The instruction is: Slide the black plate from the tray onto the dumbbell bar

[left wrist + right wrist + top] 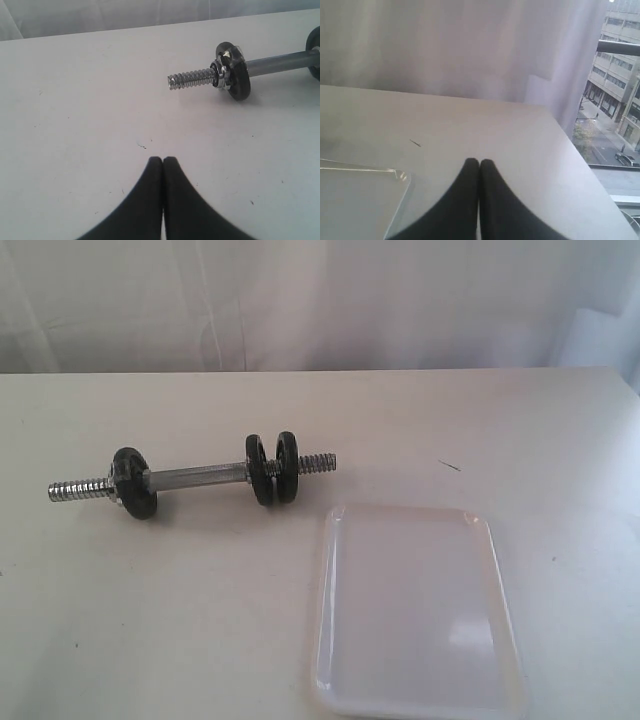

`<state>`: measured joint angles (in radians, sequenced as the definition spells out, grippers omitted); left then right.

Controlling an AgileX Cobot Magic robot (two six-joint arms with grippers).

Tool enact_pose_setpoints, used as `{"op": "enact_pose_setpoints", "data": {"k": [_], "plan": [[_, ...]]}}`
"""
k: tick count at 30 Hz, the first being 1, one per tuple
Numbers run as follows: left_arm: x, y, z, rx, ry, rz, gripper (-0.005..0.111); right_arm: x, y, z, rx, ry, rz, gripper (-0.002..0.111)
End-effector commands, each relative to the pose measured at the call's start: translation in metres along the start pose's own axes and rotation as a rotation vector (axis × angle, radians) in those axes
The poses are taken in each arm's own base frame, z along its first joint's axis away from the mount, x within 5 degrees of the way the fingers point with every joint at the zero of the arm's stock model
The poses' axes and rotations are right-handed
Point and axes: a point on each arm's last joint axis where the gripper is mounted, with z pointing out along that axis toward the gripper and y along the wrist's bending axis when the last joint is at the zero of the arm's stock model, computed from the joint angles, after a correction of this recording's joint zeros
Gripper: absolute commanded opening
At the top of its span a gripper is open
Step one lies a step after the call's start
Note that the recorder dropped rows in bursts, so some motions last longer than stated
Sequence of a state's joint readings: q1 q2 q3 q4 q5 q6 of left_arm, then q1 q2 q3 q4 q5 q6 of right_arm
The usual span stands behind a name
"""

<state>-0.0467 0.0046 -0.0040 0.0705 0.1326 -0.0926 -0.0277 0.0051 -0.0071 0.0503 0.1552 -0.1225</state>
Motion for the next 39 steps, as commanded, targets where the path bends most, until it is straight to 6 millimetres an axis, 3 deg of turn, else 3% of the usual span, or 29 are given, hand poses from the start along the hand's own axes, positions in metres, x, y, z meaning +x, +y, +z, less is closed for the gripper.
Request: {"op": "enact_pose_setpoints", "data": {"k": [1,39], "plan": [[0.0016,0.0000,0.0001,-0.002,0.005,-0.002,0.000,0.0042,0.0002,0.0000,0.000,0.025,-0.017,0.000],[0.0016,0.0000,0.0001,-0.002,0.005,-0.002,0.000,0.0066,0.0006,-0.0001,-0.004,0.051,-0.011,0.000]]}}
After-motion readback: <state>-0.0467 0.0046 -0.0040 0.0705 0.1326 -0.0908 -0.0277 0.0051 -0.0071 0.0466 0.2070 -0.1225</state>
